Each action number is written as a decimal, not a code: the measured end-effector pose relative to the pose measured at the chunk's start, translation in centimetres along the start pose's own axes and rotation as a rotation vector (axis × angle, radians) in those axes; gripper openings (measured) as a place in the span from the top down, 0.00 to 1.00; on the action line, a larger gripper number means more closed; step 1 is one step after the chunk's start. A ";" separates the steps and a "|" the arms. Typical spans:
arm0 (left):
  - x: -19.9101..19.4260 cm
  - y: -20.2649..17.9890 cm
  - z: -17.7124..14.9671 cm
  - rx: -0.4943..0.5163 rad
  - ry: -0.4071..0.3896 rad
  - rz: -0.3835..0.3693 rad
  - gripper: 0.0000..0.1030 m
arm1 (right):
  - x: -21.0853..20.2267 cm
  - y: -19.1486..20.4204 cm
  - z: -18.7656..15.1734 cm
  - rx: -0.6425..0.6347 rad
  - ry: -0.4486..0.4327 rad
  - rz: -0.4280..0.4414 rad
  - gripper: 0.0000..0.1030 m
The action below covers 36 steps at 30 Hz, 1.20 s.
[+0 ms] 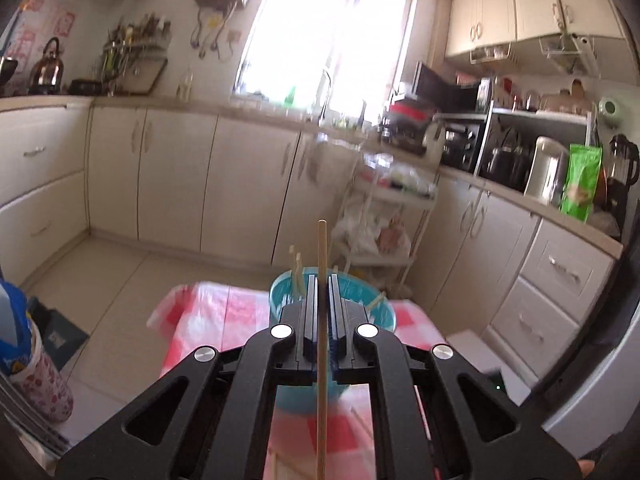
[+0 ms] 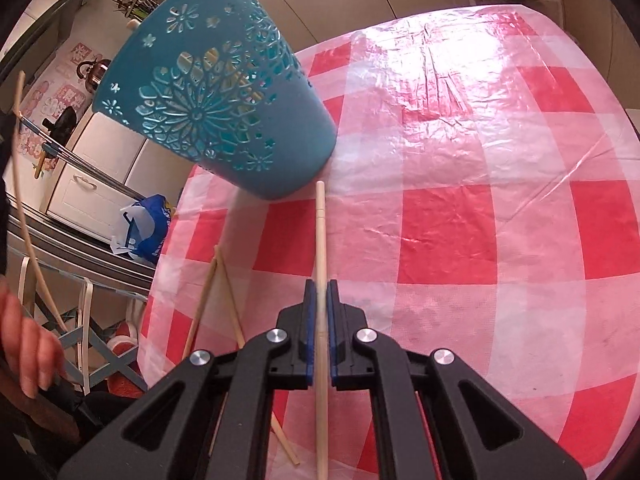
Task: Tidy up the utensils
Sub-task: 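Lift the left gripper's stick over the teal cup and open to drop it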
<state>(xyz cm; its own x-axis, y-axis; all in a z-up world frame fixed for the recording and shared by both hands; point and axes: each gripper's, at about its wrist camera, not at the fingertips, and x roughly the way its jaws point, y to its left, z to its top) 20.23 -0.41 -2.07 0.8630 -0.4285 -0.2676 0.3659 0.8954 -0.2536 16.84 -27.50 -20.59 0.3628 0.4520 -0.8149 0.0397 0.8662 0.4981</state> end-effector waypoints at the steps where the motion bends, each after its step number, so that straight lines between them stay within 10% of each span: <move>1: -0.1 -0.4 0.9 -0.014 -0.052 0.006 0.96 | 0.1 0.1 -0.1 0.001 0.000 0.002 0.94; 8: 1.4 -1.5 5.8 -0.119 -0.290 0.017 0.96 | -0.3 -1.0 -0.7 0.049 -0.007 0.030 0.94; 14: 5.8 -1.0 6.7 -0.156 -0.324 0.078 0.96 | -0.6 -1.6 -0.8 0.063 -0.020 0.031 0.94; 36: 10.4 -0.5 1.2 -0.036 -0.078 0.166 0.94 | -2.5 -2.3 -0.5 0.111 -0.086 0.053 0.94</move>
<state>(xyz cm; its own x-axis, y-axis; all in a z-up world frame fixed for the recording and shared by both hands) 29.43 -5.21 -3.61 0.9353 -0.2637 -0.2361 0.2051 0.9474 -0.2455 15.41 -30.49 -19.81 0.4455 0.4721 -0.7607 0.1191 0.8108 0.5730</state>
